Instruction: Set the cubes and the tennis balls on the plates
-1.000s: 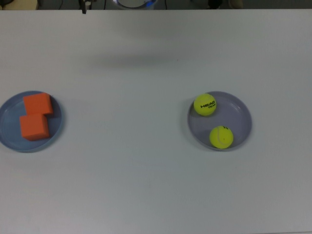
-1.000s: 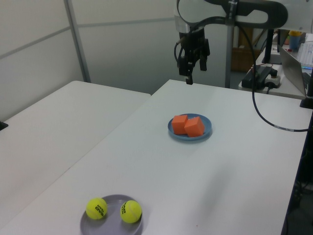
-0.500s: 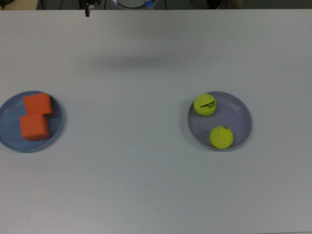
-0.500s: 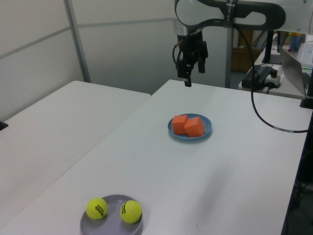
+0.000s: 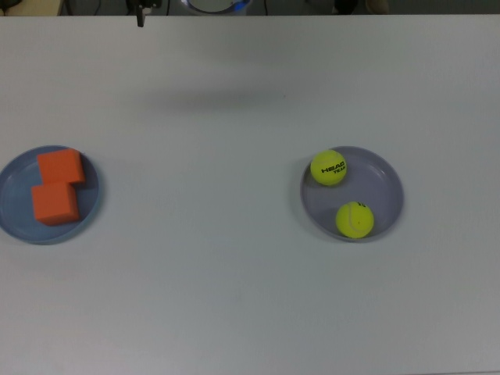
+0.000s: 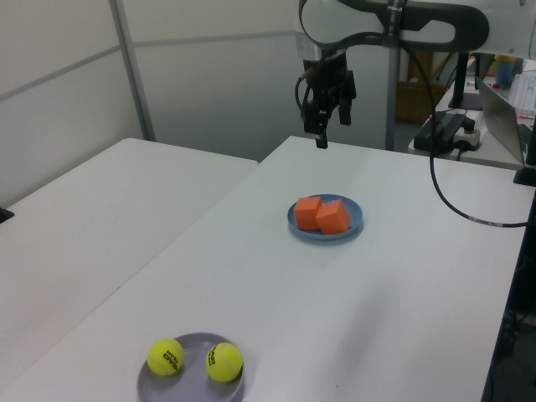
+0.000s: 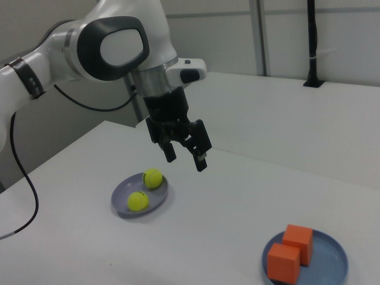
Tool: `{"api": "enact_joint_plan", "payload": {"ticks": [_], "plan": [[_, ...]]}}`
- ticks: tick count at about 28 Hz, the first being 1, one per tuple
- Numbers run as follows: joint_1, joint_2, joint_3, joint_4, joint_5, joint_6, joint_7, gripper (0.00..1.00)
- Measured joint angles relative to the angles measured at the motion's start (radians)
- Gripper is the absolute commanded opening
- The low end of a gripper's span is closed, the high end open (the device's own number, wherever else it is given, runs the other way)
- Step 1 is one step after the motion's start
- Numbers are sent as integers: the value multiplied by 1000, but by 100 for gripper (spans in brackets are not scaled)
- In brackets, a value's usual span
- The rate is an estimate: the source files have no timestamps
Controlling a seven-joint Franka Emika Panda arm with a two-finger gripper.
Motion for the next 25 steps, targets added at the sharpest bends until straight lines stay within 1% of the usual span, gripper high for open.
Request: {"api": "enact_joint_plan", "payload": {"ticks": [18,25], "plan": [[0,0,0,-1,0,0,0,100],[15,0,2,-10,0,0,0,100]]}}
